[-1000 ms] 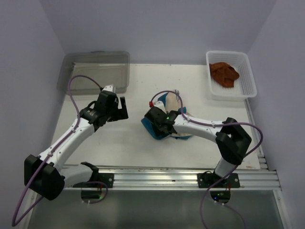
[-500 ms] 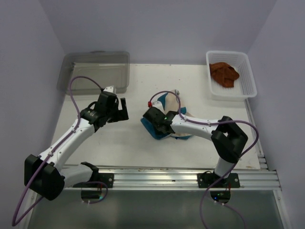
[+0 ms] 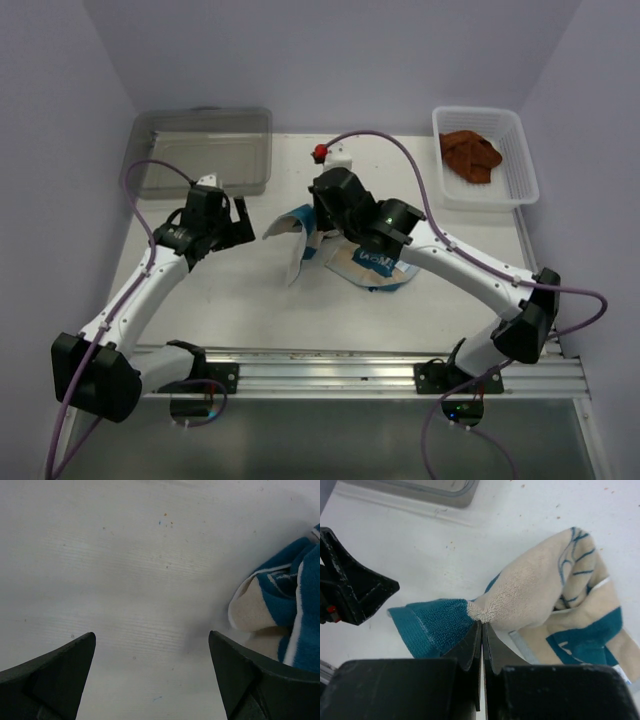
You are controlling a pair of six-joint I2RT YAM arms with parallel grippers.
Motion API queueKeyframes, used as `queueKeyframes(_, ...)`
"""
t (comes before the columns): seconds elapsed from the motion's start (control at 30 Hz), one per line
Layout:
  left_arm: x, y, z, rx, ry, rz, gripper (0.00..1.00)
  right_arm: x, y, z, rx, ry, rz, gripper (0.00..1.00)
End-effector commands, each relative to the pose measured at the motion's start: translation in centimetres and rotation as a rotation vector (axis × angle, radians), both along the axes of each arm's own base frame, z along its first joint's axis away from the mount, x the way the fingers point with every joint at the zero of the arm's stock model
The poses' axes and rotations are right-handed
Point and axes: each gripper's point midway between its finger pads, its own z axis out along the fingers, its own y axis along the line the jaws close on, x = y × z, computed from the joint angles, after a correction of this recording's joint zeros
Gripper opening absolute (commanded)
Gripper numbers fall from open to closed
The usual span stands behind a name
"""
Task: Roll the towels
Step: Flatten the towel
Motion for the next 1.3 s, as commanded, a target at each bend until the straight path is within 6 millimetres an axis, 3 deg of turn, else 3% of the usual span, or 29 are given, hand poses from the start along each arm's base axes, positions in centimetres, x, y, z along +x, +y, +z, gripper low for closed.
queueKeyframes(0.0, 0.7, -0.6, 2.0, -0.028, -0.057, -0.038, 1.00, -0.1, -3.7, 2.9, -0.032, -0.092, -0.077, 0.00)
queueKeyframes(0.03, 0.7, -0.7, 2.0, -0.031, -0.058, -0.041, 1.00, 0.2, -5.7, 3.9, -0.026, -0.119, -0.128, 0.00)
queueKeyframes(0.07, 0.6, -0.8, 1.7, -0.033, -0.051, -0.046, 1.00, 0.3, -7.3, 2.5, -0.049, -0.092, -0.162, 0.00)
queueKeyframes(0.1, 0.7, -0.9, 1.5, -0.033, -0.047, -0.052, 1.00, 1.6, -10.3, 2.0, -0.049, -0.075, -0.244, 0.00)
queueKeyframes(0.13, 0.6, -1.0, 1.4, -0.033, -0.045, -0.060, 1.00, 1.5, -12.6, 2.5, -0.012, -0.073, -0.282, 0.00)
queueKeyframes(0.17, 0.6, -1.3, 1.3, -0.041, -0.041, -0.075, 1.00, 1.2, -13.9, -0.2, -0.009, -0.003, -0.284, 0.00)
queueKeyframes(0.2, 0.6, -1.5, 1.2, -0.042, -0.040, -0.091, 1.00, 2.0, -17.0, -0.9, 0.001, 0.016, -0.362, 0.00)
queueKeyframes(0.23, 0.5, -1.9, 1.1, -0.057, -0.037, -0.111, 1.00, 1.7, -18.4, -1.3, 0.009, 0.023, -0.388, 0.00)
queueKeyframes(0.27, 0.7, -2.1, 1.0, -0.063, -0.043, -0.122, 1.00, 1.2, -19.6, -3.5, -0.019, 0.066, -0.406, 0.00)
queueKeyframes(0.33, 0.7, -2.4, 0.9, -0.071, -0.049, -0.137, 1.00, 1.0, -21.4, -5.4, -0.038, 0.107, -0.450, 0.00)
queueKeyframes(0.37, 0.7, -3.2, 0.8, -0.100, -0.045, -0.165, 1.00, 0.4, -21.9, -7.3, -0.060, 0.148, -0.454, 0.00)
queueKeyframes(0.47, 0.7, -4.4, 0.4, -0.111, -0.031, -0.199, 1.00, -0.7, -22.1, -9.9, -0.072, 0.218, -0.460, 0.00)
queueKeyframes(0.6, -0.1, -7.0, -0.2, -0.104, -0.006, -0.269, 1.00, -1.5, -22.4, -10.2, -0.049, 0.215, -0.470, 0.00)
queueKeyframes(0.77, -0.2, -8.6, -0.6, -0.141, 0.004, -0.309, 1.00, -2.2, -24.3, -10.6, -0.113, 0.226, -0.545, 0.00)
queueKeyframes(0.87, -0.3, -9.2, -1.1, -0.152, 0.023, -0.328, 1.00, -2.0, -23.3, -9.9, -0.061, 0.210, -0.511, 0.00)
queueKeyframes(0.97, -0.6, -9.9, -1.2, -0.167, 0.026, -0.352, 1.00, -1.5, -20.8, -8.6, 0.015, 0.191, -0.419, 0.00)
queueKeyframes(1.03, -0.5, -10.1, -0.7, -0.169, 0.007, -0.366, 1.00, -1.9, -17.8, -8.2, 0.001, 0.180, -0.340, 0.00)
queueKeyframes(1.07, -0.5, -9.9, -0.1, -0.161, -0.012, -0.370, 1.00, -1.7, -16.2, -6.9, 0.014, 0.153, -0.313, 0.00)
queueKeyframes(1.13, 0.0, -8.9, 0.8, -0.118, -0.041, -0.337, 1.00, -2.5, -11.5, -5.2, 0.036, 0.136, -0.193, 0.00)
queueKeyframes(1.2, -0.2, -7.5, 1.4, -0.088, -0.041, -0.293, 1.00, -3.6, -6.9, -5.9, 0.030, 0.158, -0.083, 0.00)
queueKeyframes(1.23, -0.2, -6.8, 1.7, -0.084, -0.041, -0.277, 1.00, -3.5, -4.7, -5.4, 0.072, 0.146, -0.040, 0.00)
queueKeyframes(1.27, -0.4, -6.1, 2.3, -0.089, -0.045, -0.255, 1.00, -3.3, -2.4, -6.1, 0.080, 0.168, -0.002, 0.00)
